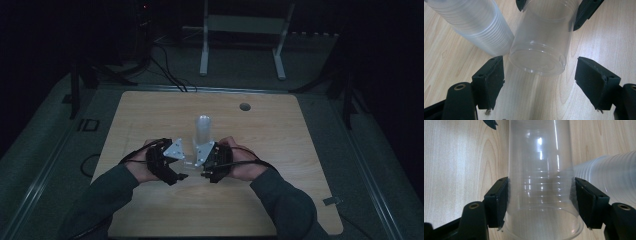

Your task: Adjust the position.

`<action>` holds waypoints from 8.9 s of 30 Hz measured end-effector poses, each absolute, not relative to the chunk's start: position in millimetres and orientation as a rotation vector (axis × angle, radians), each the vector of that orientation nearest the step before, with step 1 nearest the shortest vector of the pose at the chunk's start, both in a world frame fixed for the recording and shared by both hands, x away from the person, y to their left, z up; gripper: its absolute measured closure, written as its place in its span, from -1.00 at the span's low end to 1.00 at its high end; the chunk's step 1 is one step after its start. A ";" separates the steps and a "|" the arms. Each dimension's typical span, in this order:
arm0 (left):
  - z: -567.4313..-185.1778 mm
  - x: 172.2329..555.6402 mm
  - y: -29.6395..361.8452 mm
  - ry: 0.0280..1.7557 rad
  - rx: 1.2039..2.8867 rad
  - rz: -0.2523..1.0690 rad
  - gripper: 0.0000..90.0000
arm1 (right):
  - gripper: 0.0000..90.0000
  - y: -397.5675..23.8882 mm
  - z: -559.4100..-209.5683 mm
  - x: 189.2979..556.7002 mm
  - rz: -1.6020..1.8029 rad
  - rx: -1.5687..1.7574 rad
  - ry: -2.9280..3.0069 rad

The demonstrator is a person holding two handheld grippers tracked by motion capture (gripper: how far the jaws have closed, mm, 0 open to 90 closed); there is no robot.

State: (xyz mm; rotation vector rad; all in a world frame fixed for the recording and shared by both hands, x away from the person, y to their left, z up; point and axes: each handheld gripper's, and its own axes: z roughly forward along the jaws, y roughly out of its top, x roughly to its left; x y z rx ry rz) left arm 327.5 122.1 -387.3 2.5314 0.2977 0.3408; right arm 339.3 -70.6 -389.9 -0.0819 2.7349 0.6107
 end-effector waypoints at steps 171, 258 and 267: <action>-394.3 328.5 163.9 0.508 2.143 0.346 -0.08 | -0.52 -119.6 -393.3 340.8 0.900 0.250 2.622; -402.5 317.8 173.1 0.614 1.695 0.411 -0.08 | -0.54 -108.6 -378.4 352.3 1.638 0.628 2.398; -403.5 317.2 169.8 0.605 1.695 0.408 -0.08 | -0.58 -104.8 -377.2 354.6 1.733 0.671 2.396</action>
